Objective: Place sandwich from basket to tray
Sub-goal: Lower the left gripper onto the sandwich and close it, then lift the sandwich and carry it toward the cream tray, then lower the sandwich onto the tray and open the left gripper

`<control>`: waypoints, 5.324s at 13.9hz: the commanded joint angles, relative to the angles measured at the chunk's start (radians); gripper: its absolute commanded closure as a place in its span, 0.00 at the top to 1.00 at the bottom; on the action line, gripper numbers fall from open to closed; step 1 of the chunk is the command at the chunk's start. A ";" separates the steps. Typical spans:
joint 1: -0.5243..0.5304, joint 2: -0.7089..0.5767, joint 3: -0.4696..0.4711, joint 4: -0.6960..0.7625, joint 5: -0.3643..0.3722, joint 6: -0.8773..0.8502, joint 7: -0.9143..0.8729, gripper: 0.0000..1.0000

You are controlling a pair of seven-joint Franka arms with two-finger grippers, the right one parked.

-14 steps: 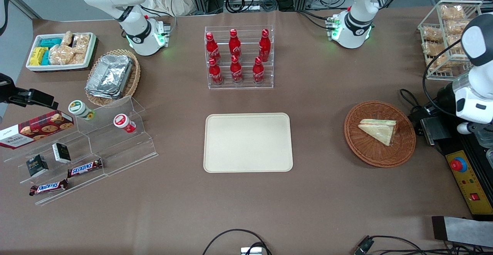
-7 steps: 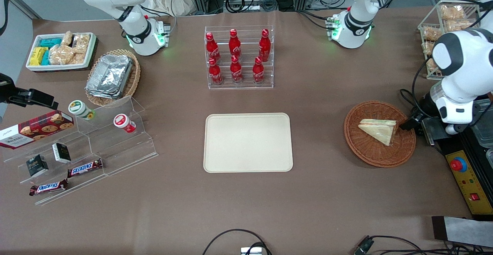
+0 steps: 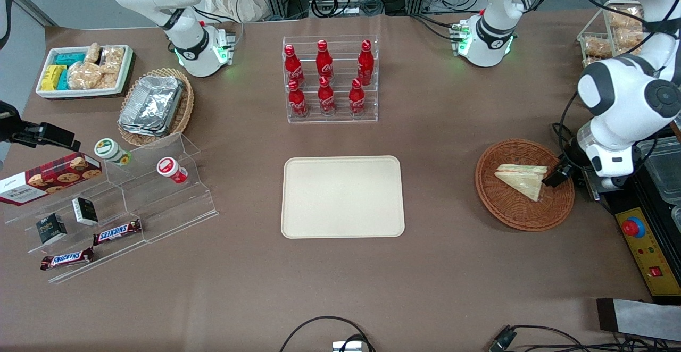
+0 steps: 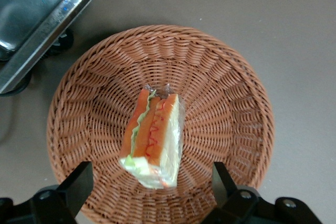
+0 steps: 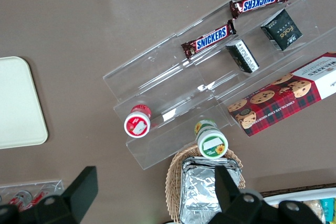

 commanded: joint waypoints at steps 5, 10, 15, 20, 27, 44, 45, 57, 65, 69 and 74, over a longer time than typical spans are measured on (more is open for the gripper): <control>-0.001 0.062 -0.001 -0.071 -0.017 0.165 -0.014 1.00; -0.010 0.103 -0.004 -0.099 -0.034 0.254 -0.035 1.00; -0.013 0.111 -0.005 -0.099 -0.034 0.256 -0.043 0.65; -0.016 0.105 -0.008 -0.097 -0.032 0.247 -0.029 0.17; -0.016 -0.042 -0.030 0.028 0.107 -0.046 0.017 0.14; -0.016 0.046 -0.617 0.400 0.141 -0.340 0.116 0.15; -0.016 0.077 -0.639 0.420 0.142 -0.336 0.115 0.15; -0.225 0.496 -0.653 0.609 0.544 -0.228 -0.267 0.14; -0.251 0.580 -0.650 0.610 0.615 -0.183 -0.287 0.15; -0.257 0.597 -0.650 0.609 0.649 -0.183 -0.325 0.17; -0.267 0.609 -0.647 0.610 0.659 -0.183 -0.334 0.28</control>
